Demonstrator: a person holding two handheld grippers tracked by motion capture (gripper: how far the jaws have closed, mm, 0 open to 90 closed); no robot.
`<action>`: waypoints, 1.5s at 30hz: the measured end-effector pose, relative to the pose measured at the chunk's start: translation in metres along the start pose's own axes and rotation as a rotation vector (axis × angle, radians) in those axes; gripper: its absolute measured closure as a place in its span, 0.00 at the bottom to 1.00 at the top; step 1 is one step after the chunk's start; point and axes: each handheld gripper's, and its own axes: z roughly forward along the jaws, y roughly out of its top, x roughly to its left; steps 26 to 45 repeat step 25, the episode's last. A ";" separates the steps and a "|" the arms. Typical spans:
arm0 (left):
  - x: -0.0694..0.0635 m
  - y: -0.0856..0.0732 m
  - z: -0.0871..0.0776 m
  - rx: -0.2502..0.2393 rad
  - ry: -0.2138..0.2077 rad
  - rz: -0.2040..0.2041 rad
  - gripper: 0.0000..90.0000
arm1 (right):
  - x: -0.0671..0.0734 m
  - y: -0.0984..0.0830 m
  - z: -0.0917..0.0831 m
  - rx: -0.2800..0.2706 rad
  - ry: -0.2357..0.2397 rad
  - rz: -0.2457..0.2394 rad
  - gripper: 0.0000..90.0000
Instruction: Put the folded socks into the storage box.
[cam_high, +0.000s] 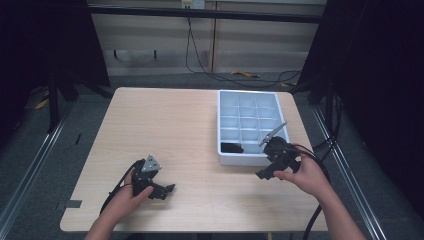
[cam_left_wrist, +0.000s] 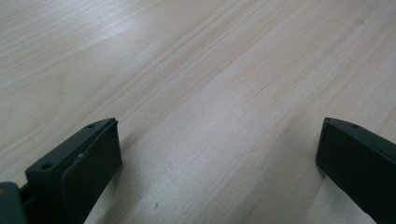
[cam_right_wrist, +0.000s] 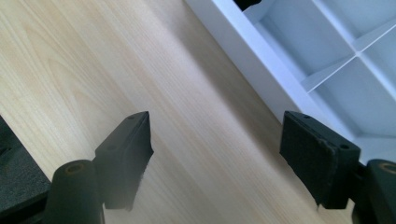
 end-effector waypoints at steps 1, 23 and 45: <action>0.000 0.000 0.000 0.000 0.001 0.002 0.00 | 0.000 -0.002 0.001 -0.003 0.002 -0.002 0.28; 0.000 0.000 0.000 0.000 0.000 0.000 0.00 | 0.005 -0.037 0.031 -0.070 0.023 0.047 0.27; 0.000 0.000 0.000 0.000 0.000 0.000 0.00 | 0.005 -0.040 0.031 -0.100 0.032 0.058 0.27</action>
